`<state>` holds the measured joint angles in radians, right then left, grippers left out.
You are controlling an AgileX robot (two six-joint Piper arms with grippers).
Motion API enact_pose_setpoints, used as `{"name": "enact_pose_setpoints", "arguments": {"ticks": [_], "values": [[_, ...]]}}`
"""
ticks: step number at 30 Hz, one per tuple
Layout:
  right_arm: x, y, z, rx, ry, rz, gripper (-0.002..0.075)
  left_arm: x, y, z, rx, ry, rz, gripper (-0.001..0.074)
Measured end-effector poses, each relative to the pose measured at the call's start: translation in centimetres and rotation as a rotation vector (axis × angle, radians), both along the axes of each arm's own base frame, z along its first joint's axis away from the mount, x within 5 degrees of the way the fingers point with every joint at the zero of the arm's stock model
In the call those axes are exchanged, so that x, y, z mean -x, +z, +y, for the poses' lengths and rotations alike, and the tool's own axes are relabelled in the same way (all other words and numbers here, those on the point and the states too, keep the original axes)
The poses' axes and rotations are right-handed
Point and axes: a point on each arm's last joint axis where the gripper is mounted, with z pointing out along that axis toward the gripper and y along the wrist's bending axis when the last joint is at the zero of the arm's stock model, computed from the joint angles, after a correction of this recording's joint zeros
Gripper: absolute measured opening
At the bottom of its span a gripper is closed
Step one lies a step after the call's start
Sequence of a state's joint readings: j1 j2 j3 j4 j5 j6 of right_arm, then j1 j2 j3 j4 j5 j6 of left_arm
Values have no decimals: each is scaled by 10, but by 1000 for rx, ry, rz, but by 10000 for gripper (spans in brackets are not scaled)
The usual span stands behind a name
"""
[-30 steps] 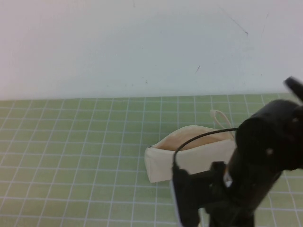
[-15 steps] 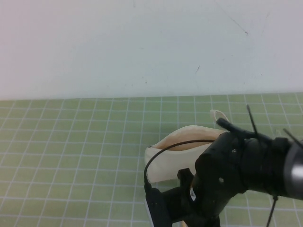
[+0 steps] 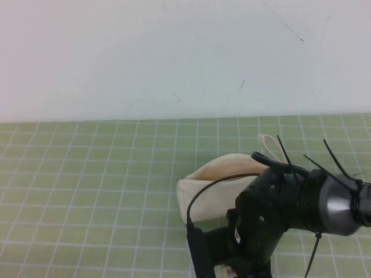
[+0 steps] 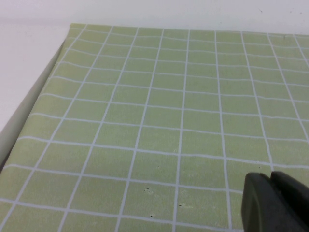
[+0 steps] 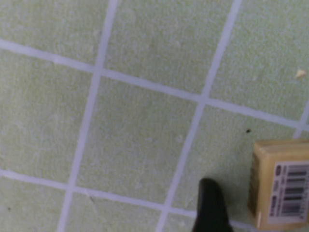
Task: Put eraser into pencil case
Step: Pick up the eraser from the table, then place the eraser on the pencil case
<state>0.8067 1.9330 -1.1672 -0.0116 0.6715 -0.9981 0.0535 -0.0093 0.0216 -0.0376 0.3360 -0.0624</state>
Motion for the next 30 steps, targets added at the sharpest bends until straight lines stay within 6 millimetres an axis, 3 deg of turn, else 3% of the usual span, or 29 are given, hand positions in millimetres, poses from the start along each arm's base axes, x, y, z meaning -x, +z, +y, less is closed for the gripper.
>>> {"name": "enact_pose_setpoints", "arguments": {"ticks": [5, 8, 11, 15, 18, 22, 25, 30], "values": [[-1, 0, 0, -8, -4, -7, 407, 0, 0, 0, 0, 0, 0, -1], [-2, 0, 1, -17, -4, -16, 337, 0, 0, 0, 0, 0, 0, -1], [-2, 0, 1, -20, -11, -17, 214, 0, 0, 0, 0, 0, 0, -1], [-1, 3, 0, -16, -39, -7, 209, 0, 0, 0, 0, 0, 0, -1], [3, 23, -1, -47, -71, -26, 209, 0, 0, 0, 0, 0, 0, -1], [7, 74, -7, -189, -144, -130, 209, 0, 0, 0, 0, 0, 0, -1], [-3, 110, -20, -340, -245, -255, 209, 0, 0, 0, 0, 0, 0, -1], [-34, 122, -36, -497, -411, -371, 209, 0, 0, 0, 0, 0, 0, -1]]}}
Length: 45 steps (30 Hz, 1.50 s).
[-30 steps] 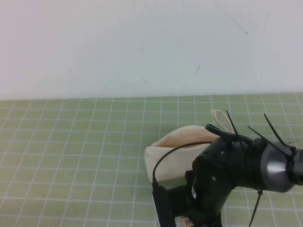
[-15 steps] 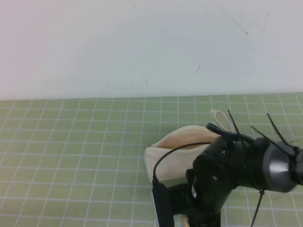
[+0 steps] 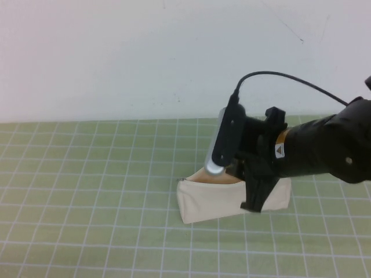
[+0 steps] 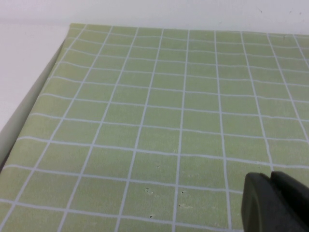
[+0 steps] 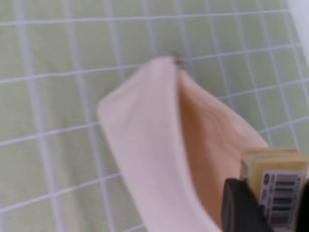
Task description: Put eraser into pencil case
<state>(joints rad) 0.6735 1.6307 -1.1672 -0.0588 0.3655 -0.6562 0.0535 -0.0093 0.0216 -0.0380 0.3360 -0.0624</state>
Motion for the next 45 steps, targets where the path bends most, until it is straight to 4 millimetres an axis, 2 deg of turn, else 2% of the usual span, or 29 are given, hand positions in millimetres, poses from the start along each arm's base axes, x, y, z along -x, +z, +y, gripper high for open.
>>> {"name": "enact_pose_setpoints", "arguments": {"ticks": [3, 10, 18, 22, 24, 26, 29, 31, 33, 38, 42, 45], "values": [[-17, -11, -3, -11, -49, 10, 209, 0, 0, 0, 0, 0, 0, -1], [-45, -34, 6, -12, -112, 64, 213, 0, 0, 0, 0, 0, 0, -1], [-45, -41, 5, 36, -126, 137, 345, 0, 0, 0, 2, 0, 0, -2], [-36, -27, -1, 38, -157, 175, 356, 0, 0, 0, 2, 0, 0, -1], [-27, -6, -7, 0, -192, 175, 321, 0, 0, 0, 2, 0, 0, -1], [-10, 19, -17, -69, -222, 153, 234, 0, 0, 0, 2, 0, 0, -2], [22, 43, -39, -196, -264, 110, 83, 0, 0, 0, 2, 0, 0, -1], [45, 51, -55, -277, -282, 71, 38, 0, 0, 0, 2, 0, 0, -1], [70, 60, -72, -350, -283, 19, 15, 0, 0, 0, 4, 0, 0, -1], [127, 66, -112, -434, -283, -34, 1, 0, 0, 0, 4, 0, 0, -1], [160, 67, -136, -496, -277, -78, 0, 0, 0, 0, 4, 0, 0, -2], [178, 60, -148, -523, -272, -102, 0, 0, 0, 0, 4, 0, 0, -1]]}}
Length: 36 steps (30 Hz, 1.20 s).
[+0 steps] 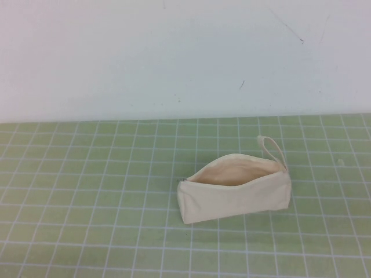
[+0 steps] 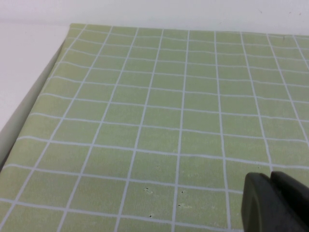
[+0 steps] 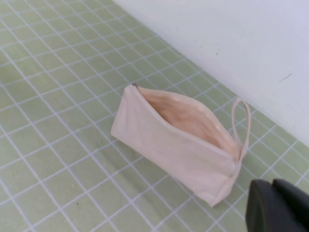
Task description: Put eraser into pencil case
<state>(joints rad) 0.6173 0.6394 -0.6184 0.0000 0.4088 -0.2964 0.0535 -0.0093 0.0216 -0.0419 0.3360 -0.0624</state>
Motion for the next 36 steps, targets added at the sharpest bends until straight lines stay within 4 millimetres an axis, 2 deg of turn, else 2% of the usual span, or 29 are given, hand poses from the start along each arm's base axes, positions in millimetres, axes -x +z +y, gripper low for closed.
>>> {"name": "enact_pose_setpoints", "arguments": {"ticks": [6, 9, 14, 20, 25, 36], "values": [[25, -24, -18, -70, -9, -62, -1, 0, 0, 0, 0, 0, 0, -1], [33, -42, -26, -124, -37, -96, -1, 0, 0, 0, 0, 0, 0, -1], [34, -76, -44, -159, -230, -172, -1, 0, 0, 0, 0, 0, 0, -1], [39, -103, -67, -159, -517, -244, -1, 0, 0, 0, 0, 0, 0, -1], [42, -121, -74, -151, -630, -249, -1, 0, 0, 0, 0, 0, 0, -1], [45, -142, -75, -153, -654, -184, -1, 0, 0, 0, 0, 0, 0, -1]]}}
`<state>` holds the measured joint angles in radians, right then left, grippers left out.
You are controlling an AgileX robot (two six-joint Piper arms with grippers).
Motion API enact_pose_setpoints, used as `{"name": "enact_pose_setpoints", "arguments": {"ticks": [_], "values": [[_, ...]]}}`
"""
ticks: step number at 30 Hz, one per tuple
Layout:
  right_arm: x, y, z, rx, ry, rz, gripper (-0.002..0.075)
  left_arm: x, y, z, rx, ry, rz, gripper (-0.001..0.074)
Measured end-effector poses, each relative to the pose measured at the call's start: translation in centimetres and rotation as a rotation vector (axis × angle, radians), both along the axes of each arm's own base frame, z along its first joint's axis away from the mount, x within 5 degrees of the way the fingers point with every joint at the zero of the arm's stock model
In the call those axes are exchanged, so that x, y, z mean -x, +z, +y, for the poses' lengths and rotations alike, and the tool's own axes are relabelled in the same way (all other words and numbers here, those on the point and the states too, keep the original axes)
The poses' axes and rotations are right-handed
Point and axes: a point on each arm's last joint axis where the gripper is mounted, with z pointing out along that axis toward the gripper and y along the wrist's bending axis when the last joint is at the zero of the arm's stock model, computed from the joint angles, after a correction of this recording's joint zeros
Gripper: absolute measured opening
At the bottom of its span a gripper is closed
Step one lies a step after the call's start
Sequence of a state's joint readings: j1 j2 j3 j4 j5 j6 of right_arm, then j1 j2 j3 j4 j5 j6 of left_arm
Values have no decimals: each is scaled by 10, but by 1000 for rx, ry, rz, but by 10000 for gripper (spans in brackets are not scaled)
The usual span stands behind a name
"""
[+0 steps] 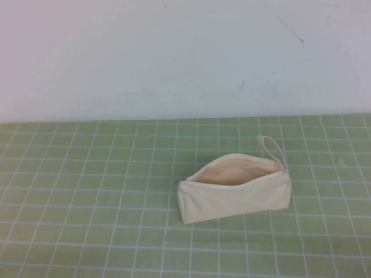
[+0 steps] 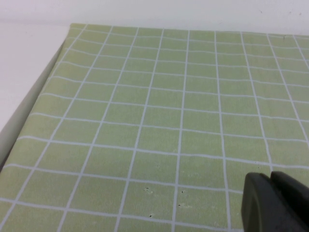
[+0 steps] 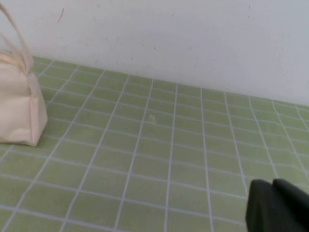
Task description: Put eraser into pencil case
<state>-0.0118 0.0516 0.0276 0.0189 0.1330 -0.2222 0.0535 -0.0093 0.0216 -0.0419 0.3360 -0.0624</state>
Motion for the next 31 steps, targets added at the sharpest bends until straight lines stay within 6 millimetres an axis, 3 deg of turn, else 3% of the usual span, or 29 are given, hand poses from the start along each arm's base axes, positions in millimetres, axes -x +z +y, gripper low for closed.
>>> {"name": "enact_pose_setpoints", "arguments": {"ticks": [7, 31], "values": [[8, -15, 1, -15, 4, 145, -1, 0, 0, 0, 0, 0, 0, -1], [8, -15, 1, -64, -10, 155, -1, 0, 0, 0, 0, 0, 0, -1]]}}
